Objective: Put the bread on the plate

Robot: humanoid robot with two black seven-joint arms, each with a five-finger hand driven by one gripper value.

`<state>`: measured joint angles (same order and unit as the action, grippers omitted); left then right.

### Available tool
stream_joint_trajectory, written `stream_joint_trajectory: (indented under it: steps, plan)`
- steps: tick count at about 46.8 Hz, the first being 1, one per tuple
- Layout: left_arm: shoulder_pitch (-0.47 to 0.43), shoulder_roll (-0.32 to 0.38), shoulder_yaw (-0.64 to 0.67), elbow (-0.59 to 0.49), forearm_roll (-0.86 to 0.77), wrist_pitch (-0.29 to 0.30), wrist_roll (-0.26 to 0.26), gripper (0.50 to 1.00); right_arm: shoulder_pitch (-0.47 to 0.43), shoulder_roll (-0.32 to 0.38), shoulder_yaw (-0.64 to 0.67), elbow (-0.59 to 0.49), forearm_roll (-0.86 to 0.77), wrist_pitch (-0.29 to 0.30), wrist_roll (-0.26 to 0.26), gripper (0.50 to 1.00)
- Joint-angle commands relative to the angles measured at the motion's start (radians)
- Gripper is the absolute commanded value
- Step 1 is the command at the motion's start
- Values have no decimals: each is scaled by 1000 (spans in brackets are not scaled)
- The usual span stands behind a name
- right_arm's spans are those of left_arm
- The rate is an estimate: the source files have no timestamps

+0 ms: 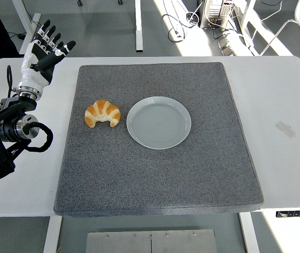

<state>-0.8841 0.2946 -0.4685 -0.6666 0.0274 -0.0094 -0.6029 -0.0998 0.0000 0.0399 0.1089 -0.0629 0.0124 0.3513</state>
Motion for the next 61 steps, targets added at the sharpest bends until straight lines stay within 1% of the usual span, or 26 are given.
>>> stream_joint_trajectory:
  steps: [1, 6, 12, 16, 19, 23, 28, 33, 37, 39, 42, 44, 47, 52, 55, 57, 61]
  plan:
    - [-21, 43, 48, -30, 2, 5, 0, 951, 0, 0, 0, 0, 0, 0, 0, 1000]
    - [-42, 109, 117, -103, 5, 9, 2, 934, 0, 0, 0, 0, 0, 0, 0, 1000]
    - [-90, 193, 235, -188, 14, 17, 2, 919, 0, 0, 0, 0, 0, 0, 0, 1000]
    - [-107, 199, 284, -199, 42, 40, 5, 915, 0, 0, 0, 0, 0, 0, 0, 1000]
    - [-107, 196, 281, -199, 84, 90, 9, 915, 0, 0, 0, 0, 0, 0, 0, 1000]
    - [-105, 193, 278, -202, 129, 144, 40, 915, 0, 0, 0, 0, 0, 0, 0, 1000]
    - [-104, 181, 271, -202, 147, 149, 78, 915, 0, 0, 0, 0, 0, 0, 0, 1000]
    - [-105, 178, 272, -209, 192, 152, 98, 908, 0, 0, 0, 0, 0, 0, 0, 1000]
    - [-104, 202, 277, -289, 213, 157, 106, 907, 0, 0, 0, 0, 0, 0, 0, 1000]
    - [-105, 234, 281, -339, 235, 158, 114, 902, 0, 0, 0, 0, 0, 0, 0, 1000]
    - [-105, 291, 287, -416, 284, 170, 147, 886, 0, 0, 0, 0, 0, 0, 0, 1000]
    - [-105, 314, 287, -462, 319, 192, 178, 884, 0, 0, 0, 0, 0, 0, 0, 1000]
    - [-104, 327, 289, -511, 367, 239, 230, 883, 0, 0, 0, 0, 0, 0, 0, 1000]
    - [-102, 328, 321, -527, 465, 327, 316, 884, 0, 0, 0, 0, 0, 0, 0, 1000]
    - [-102, 328, 344, -527, 500, 353, 345, 884, 0, 0, 0, 0, 0, 0, 0, 1000]
    - [-102, 330, 355, -527, 513, 359, 354, 884, 0, 0, 0, 0, 0, 0, 0, 1000]
    - [-104, 342, 363, -527, 513, 359, 356, 890, 0, 0, 0, 0, 0, 0, 0, 1000]
